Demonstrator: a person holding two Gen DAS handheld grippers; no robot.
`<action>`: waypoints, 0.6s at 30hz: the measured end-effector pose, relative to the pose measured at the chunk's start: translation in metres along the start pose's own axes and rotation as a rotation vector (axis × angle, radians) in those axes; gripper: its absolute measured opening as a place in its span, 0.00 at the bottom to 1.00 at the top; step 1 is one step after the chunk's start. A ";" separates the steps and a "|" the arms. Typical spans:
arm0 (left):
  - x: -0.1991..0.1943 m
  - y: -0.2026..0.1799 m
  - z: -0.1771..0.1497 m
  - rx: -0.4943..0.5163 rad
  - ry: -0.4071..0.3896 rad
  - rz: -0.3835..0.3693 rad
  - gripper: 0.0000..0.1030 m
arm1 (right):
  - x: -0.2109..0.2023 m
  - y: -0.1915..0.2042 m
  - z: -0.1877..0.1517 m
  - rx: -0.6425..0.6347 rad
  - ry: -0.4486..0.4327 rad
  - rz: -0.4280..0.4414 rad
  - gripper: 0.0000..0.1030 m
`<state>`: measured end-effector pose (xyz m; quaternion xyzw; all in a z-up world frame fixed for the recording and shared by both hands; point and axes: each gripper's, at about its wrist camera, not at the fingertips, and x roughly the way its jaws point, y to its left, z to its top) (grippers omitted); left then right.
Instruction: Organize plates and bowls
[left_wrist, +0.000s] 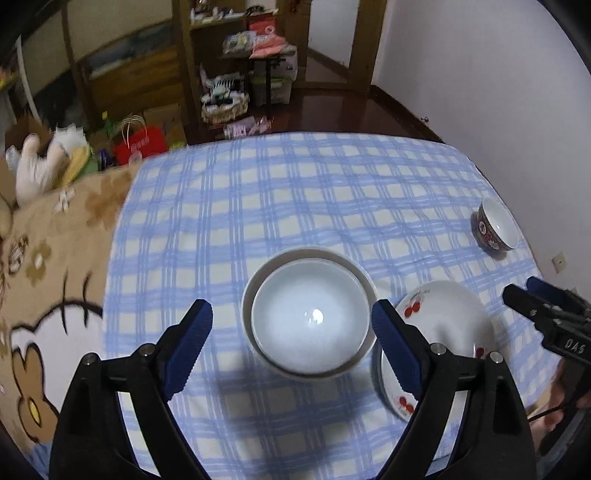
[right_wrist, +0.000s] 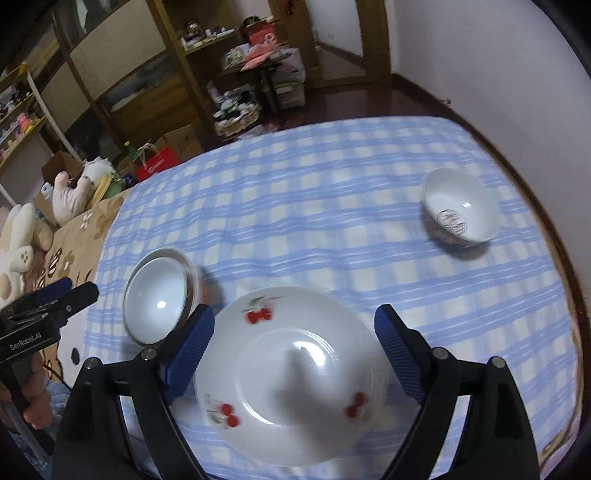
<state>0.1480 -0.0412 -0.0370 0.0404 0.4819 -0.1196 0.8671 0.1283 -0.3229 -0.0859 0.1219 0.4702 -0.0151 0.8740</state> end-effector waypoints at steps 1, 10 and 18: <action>0.000 -0.005 0.004 -0.001 0.002 -0.009 0.84 | -0.002 -0.006 0.002 -0.002 -0.007 -0.007 0.91; 0.002 -0.073 0.044 0.057 -0.049 -0.079 0.84 | -0.005 -0.068 0.020 0.047 -0.047 -0.073 0.91; 0.027 -0.148 0.078 0.137 -0.083 -0.217 0.84 | -0.005 -0.127 0.045 0.128 -0.122 -0.103 0.91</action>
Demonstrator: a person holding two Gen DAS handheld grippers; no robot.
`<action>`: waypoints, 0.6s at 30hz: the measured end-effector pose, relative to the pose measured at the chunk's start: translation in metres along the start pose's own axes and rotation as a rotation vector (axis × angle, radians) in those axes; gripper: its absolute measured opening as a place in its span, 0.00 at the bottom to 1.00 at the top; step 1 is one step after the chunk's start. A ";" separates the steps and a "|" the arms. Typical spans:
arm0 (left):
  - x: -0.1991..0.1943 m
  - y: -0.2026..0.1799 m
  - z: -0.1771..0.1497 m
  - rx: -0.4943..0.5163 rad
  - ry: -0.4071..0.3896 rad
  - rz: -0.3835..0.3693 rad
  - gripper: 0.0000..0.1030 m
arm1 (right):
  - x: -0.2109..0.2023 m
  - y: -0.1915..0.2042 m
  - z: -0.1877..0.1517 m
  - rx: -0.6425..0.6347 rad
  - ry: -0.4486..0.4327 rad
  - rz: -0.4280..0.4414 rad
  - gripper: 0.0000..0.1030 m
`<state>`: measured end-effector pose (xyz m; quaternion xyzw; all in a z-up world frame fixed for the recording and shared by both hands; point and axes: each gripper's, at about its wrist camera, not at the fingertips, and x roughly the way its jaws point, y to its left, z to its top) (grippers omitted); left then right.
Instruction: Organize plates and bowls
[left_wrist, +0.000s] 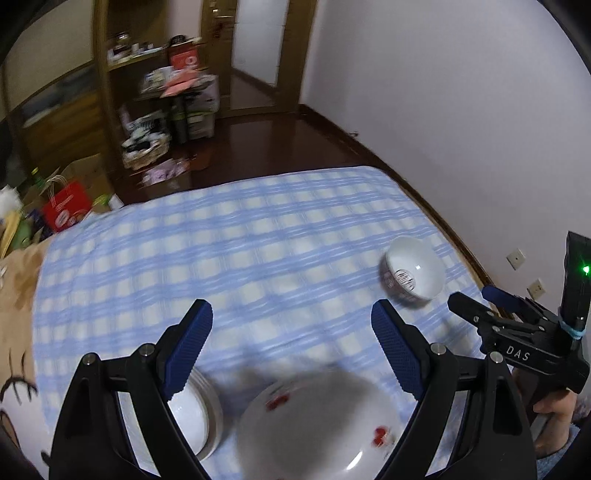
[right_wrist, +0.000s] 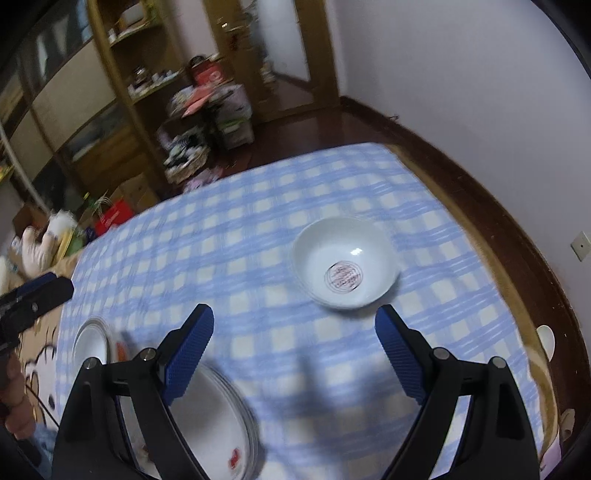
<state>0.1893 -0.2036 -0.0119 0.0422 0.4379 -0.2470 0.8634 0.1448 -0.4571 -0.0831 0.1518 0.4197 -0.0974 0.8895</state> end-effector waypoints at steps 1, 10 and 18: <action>0.007 -0.007 0.005 0.009 0.004 -0.004 0.84 | 0.002 -0.007 0.004 0.008 -0.004 0.001 0.91; 0.079 -0.056 0.033 0.063 0.052 -0.042 0.84 | 0.028 -0.054 0.028 0.109 -0.057 -0.005 0.91; 0.139 -0.086 0.032 0.117 0.120 -0.063 0.84 | 0.066 -0.081 0.021 0.176 -0.024 0.003 0.90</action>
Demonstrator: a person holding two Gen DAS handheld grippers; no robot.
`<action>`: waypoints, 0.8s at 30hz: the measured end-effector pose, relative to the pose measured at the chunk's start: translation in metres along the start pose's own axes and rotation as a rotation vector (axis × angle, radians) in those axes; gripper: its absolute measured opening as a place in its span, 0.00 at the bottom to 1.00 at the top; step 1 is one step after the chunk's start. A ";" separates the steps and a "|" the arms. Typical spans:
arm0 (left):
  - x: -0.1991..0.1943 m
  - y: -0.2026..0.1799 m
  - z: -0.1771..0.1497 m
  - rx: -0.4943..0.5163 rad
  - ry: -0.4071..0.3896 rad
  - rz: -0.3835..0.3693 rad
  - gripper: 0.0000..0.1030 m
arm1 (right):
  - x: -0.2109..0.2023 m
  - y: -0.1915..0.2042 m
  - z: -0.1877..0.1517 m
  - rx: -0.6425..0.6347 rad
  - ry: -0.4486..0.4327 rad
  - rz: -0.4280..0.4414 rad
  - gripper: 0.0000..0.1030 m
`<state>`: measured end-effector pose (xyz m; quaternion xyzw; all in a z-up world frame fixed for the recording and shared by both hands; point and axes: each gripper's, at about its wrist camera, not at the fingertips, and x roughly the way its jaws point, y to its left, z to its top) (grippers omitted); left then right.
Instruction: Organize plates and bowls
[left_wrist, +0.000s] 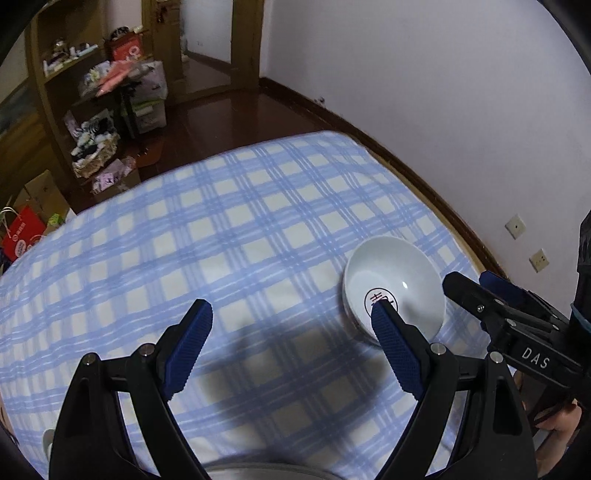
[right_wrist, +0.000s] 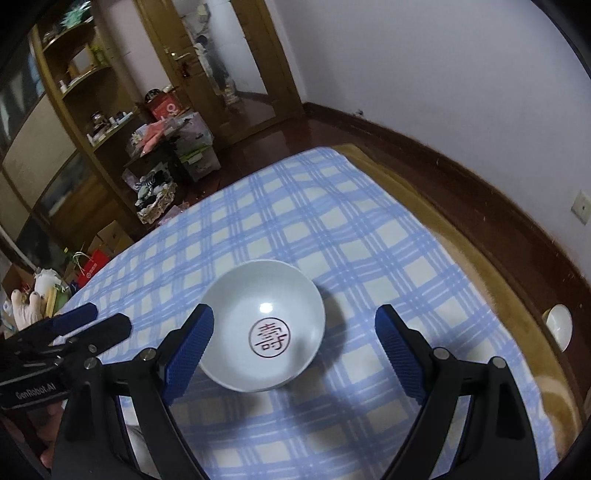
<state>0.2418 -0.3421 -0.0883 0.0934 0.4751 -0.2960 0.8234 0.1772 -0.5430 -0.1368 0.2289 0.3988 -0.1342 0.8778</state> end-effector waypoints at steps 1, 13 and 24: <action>0.009 -0.004 -0.001 0.010 0.020 -0.025 0.84 | 0.003 -0.002 -0.001 0.007 0.006 0.008 0.88; 0.057 -0.027 -0.014 0.015 0.084 -0.113 0.28 | 0.044 -0.021 -0.012 0.082 0.113 0.057 0.11; 0.052 -0.036 -0.008 0.022 0.115 -0.087 0.13 | 0.033 -0.017 -0.010 0.061 0.106 0.045 0.11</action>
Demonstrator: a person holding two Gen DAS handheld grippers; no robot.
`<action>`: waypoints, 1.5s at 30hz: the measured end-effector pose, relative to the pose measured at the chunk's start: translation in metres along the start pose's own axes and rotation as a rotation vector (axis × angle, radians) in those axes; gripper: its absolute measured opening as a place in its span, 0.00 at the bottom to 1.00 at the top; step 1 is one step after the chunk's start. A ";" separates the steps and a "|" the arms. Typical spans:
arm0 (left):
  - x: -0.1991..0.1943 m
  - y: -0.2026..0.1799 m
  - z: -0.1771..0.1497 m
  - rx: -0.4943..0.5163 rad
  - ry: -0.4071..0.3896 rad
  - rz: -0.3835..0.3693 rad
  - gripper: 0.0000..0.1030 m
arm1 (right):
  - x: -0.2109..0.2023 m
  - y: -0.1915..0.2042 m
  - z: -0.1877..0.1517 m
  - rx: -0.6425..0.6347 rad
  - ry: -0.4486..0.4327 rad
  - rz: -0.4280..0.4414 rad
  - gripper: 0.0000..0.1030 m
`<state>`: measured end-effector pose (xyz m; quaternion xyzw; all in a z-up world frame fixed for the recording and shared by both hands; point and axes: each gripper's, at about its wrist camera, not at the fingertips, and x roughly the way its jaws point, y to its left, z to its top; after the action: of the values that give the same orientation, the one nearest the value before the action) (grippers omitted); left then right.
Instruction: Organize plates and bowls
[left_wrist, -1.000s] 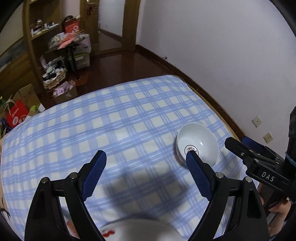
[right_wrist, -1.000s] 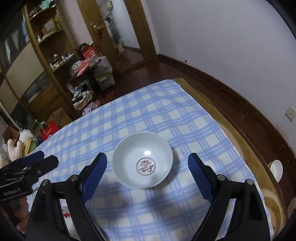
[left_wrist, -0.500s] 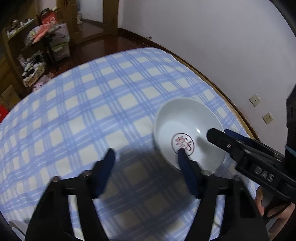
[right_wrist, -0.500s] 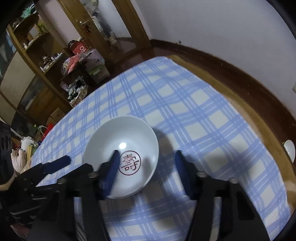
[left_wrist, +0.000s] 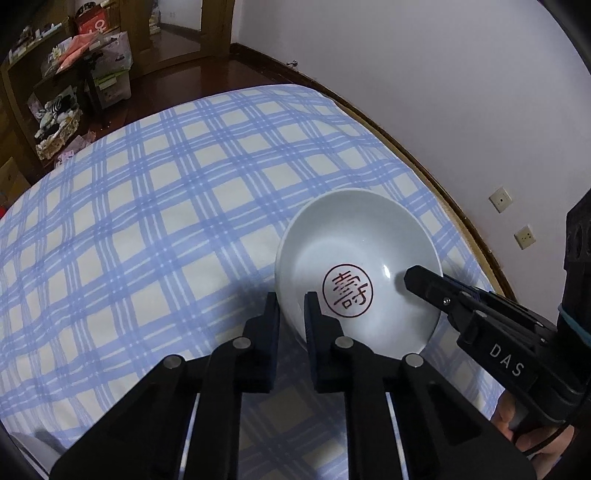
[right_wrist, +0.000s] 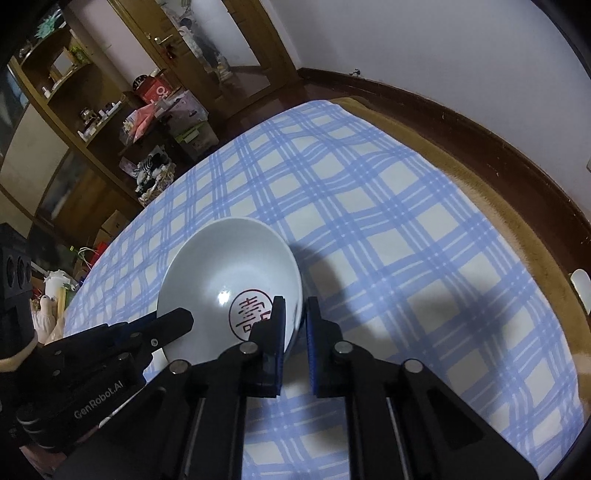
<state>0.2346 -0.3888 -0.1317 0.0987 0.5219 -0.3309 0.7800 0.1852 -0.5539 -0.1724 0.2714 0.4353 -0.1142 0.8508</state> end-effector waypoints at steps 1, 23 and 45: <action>-0.003 -0.002 -0.001 0.009 -0.007 0.009 0.13 | -0.004 0.003 0.000 -0.009 -0.007 -0.007 0.11; -0.148 0.024 -0.032 -0.074 -0.120 0.048 0.12 | -0.096 0.090 -0.017 -0.135 -0.066 0.068 0.11; -0.291 0.091 -0.124 -0.201 -0.239 0.158 0.12 | -0.167 0.223 -0.084 -0.335 -0.098 0.192 0.11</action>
<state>0.1294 -0.1379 0.0528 0.0208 0.4467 -0.2239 0.8660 0.1251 -0.3297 0.0027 0.1604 0.3784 0.0286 0.9112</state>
